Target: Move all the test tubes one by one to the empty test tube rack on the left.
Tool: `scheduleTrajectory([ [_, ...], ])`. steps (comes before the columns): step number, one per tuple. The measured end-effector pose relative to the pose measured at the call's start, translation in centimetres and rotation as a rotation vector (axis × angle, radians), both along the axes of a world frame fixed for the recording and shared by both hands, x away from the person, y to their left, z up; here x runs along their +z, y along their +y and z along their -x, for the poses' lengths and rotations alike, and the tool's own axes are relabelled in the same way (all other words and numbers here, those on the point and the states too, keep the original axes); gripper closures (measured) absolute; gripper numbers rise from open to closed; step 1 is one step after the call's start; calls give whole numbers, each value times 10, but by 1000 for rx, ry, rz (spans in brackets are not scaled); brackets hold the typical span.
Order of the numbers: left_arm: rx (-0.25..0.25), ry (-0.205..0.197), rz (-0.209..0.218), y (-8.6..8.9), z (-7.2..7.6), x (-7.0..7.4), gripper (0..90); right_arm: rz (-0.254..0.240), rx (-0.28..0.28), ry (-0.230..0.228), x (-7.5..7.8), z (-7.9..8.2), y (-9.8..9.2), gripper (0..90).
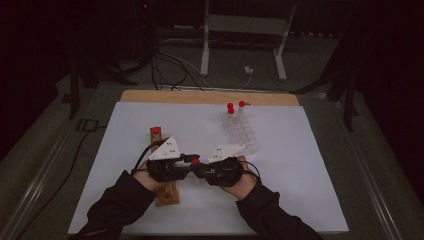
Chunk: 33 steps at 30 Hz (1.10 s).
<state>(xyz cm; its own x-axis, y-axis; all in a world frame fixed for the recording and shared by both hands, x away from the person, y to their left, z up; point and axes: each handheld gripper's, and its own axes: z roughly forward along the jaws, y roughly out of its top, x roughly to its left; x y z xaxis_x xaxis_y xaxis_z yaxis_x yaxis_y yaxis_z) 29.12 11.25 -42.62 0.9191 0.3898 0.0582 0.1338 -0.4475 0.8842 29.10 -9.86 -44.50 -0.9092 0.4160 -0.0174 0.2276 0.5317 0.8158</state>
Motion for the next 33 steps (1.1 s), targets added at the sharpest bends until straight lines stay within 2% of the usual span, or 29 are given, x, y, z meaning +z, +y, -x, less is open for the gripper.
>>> scheduleTrajectory([
  [4,-14,-1,-3,1,0,4,713,-17,0,-6,0,1,-1,734],
  [5,-8,-10,-12,1,0,4,714,-26,9,2,1,1,-1,698],
  [7,-7,-7,-8,3,-1,6,714,-37,2,-11,2,2,-2,603],
  [10,6,-14,-5,7,-2,9,714,-51,-12,-31,6,3,-5,545],
  [15,38,-23,6,16,-5,16,715,-71,-35,-40,12,3,-12,411],
  [19,70,-38,15,24,-8,22,715,-92,-46,-23,13,2,-19,335],
  [24,110,-55,26,36,-12,31,715,-106,-90,-21,14,3,-27,165],
  [27,130,-62,41,43,-12,36,715,-117,-106,-27,15,3,-32,141],
  [33,173,-69,36,57,-15,43,715,-139,-132,-28,16,1,-41,55],
])
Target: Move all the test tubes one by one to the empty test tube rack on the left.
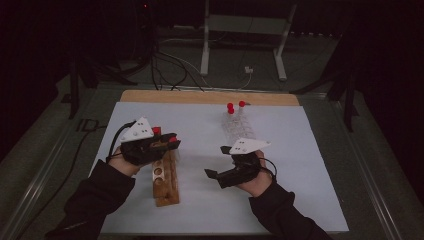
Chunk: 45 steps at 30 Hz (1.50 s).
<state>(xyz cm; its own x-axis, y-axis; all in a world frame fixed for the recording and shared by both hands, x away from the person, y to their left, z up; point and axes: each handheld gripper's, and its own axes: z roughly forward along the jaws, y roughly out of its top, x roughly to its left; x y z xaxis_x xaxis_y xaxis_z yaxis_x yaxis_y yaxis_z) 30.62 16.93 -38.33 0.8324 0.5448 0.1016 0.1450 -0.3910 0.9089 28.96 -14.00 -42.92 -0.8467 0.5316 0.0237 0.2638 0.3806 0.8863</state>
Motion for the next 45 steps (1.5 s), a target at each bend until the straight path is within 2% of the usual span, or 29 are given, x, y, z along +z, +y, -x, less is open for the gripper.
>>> scheduleTrajectory([
  [7,53,-17,18,14,-6,8,715,-22,-1,1,-1,0,-8,0],
  [14,113,-37,34,27,-12,12,715,-47,15,-8,0,2,-11,0],
  [19,151,-38,47,37,-16,9,715,-42,22,-8,-1,2,-12,0],
  [26,218,-44,37,46,-22,0,715,-43,34,0,-4,3,-11,0],
  [30,239,-44,26,47,-25,-9,715,-40,33,-3,-4,3,-11,0],
  [45,263,42,1,45,-37,-50,716,-35,36,0,-7,3,-13,0],
])
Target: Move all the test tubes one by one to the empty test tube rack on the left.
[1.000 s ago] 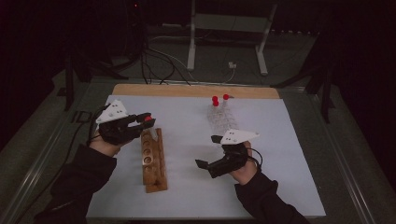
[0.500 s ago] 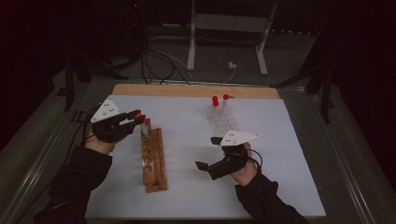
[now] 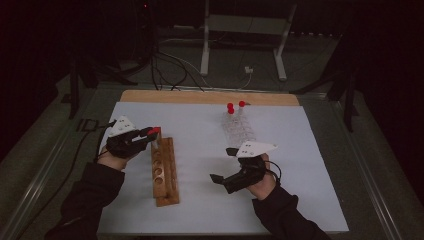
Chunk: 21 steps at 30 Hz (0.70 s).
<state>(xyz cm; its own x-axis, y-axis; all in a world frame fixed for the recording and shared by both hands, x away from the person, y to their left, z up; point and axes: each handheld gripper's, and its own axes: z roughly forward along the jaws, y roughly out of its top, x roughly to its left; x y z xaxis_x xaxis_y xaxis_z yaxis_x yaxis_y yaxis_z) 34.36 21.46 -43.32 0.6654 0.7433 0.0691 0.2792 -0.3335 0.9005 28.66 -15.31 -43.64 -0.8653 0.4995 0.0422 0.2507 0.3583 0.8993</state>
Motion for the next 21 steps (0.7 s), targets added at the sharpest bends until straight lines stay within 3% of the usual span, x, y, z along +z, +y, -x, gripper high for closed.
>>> scheduleTrajectory([
  [11,3,34,-42,-4,-2,-15,714,-1,7,0,0,0,-1,0],
  [21,3,43,-40,-4,-1,-16,706,-10,13,0,2,1,-1,0],
])
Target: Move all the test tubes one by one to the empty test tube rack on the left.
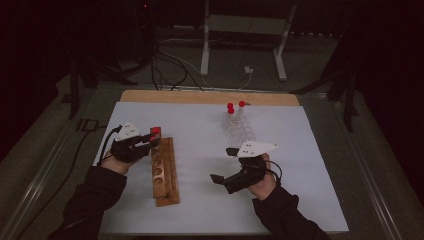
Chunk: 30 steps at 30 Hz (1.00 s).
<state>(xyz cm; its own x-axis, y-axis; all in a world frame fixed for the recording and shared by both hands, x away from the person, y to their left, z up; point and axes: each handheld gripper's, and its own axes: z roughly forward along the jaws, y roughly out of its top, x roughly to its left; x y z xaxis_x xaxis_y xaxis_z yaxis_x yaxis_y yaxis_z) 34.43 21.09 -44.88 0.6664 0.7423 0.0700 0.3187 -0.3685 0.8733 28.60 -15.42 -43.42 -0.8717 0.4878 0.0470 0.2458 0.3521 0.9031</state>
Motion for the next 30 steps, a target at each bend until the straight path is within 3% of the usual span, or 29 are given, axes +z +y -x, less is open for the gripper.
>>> scheduleTrajectory([
  [2,0,-1,-1,0,1,0,695,-5,-1,-4,1,0,-1,0],
  [8,-27,-10,20,0,10,6,433,-40,-16,-21,8,-2,-8,0],
  [13,-65,-5,67,0,24,14,179,-53,-34,-26,17,-10,-19,0],
  [18,-125,5,116,-1,39,17,39,-62,-55,-22,23,-24,-30,0],
  [24,-168,-14,146,0,55,17,21,-44,-134,-57,26,-43,-39,0],
  [30,-178,-12,155,2,59,14,21,-9,-184,-48,19,-70,-41,0],
])
